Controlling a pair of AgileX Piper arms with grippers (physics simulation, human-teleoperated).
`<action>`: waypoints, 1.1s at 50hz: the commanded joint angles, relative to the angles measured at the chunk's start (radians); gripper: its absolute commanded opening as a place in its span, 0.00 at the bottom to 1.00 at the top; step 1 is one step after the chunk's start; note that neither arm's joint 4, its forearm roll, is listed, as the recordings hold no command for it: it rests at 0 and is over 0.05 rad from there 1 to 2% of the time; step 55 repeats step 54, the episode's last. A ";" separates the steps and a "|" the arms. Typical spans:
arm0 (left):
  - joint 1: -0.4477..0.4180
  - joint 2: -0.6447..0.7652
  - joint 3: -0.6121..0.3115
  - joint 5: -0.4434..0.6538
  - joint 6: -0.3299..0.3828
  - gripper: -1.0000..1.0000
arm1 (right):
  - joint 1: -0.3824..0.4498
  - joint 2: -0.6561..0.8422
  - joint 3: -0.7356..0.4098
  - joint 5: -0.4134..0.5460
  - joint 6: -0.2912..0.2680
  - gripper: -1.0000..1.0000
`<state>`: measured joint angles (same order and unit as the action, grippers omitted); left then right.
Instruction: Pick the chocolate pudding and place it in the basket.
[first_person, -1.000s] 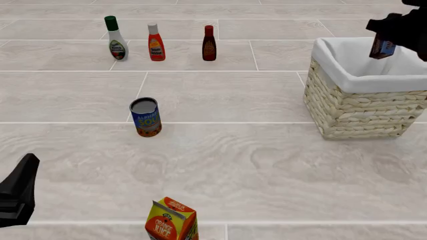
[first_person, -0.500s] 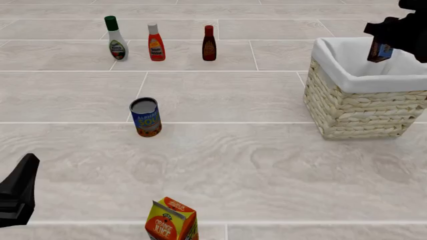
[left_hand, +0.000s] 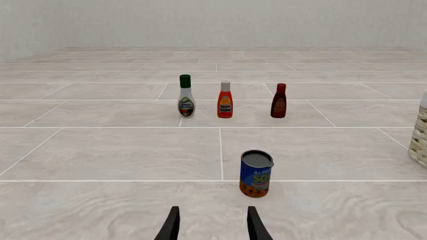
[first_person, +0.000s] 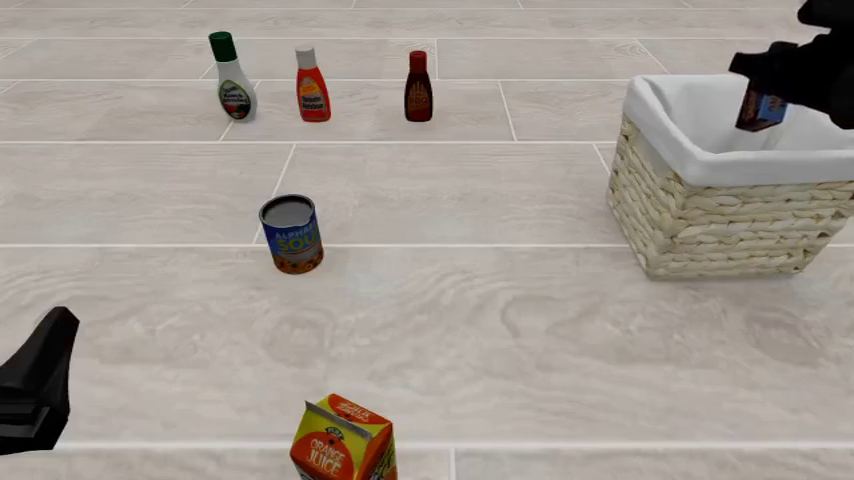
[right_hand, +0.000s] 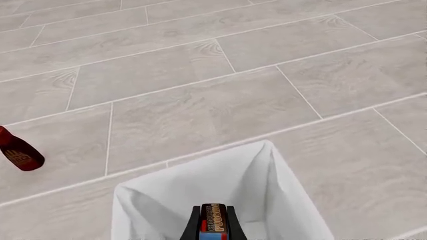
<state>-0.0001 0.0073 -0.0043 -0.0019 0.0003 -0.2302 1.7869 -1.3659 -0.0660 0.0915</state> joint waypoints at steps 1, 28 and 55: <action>0.000 0.000 0.000 0.000 0.000 1.00 | -0.002 0.003 -0.002 0.004 0.014 0.00; 0.002 -0.002 0.000 -0.001 -0.003 1.00 | 0.004 0.002 -0.008 0.009 0.033 1.00; 0.000 0.000 0.000 0.000 0.000 1.00 | 0.009 -0.029 -0.025 0.032 0.069 1.00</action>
